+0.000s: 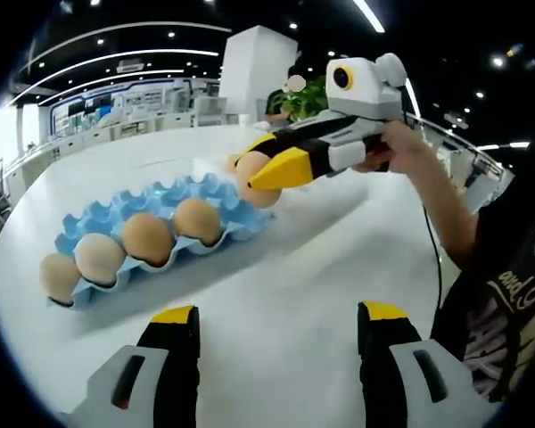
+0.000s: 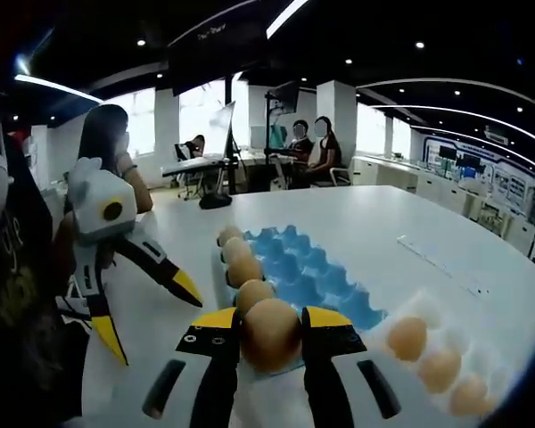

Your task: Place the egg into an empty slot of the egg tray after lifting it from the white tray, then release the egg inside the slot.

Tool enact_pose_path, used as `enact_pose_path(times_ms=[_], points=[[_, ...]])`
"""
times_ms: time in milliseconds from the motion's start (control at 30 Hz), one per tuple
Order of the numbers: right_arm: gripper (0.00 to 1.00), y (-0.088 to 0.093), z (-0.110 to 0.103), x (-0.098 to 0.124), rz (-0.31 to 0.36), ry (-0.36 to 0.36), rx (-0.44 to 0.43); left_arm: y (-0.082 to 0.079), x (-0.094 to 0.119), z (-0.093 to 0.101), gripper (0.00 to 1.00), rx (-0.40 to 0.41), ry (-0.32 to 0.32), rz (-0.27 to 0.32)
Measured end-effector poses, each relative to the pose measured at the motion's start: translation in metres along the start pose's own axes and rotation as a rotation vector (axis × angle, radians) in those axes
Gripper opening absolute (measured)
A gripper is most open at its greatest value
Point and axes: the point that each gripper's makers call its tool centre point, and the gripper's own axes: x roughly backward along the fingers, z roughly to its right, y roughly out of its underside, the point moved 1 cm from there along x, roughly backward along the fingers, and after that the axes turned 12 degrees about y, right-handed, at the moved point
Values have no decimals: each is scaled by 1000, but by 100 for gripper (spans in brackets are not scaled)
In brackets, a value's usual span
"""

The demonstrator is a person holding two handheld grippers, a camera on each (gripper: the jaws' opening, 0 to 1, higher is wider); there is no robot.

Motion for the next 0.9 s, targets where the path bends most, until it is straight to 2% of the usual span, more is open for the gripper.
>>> enact_pose_path(times_ms=[400,467,533,900], points=[[28,2,-6,2,-11,-24,-24,0,-1,-2,73,3,-2,-3],[28,7,-11,-17,-18,-33,-23,1,-1,-2,73,5,-4,-4],[28,11,-7,-26,-24,-38,-25,1,-1,-3,73,5,-5,-5],[28,26,0,-35,-42,-37,-43,3,-3,-3,73,9,-11,-17]])
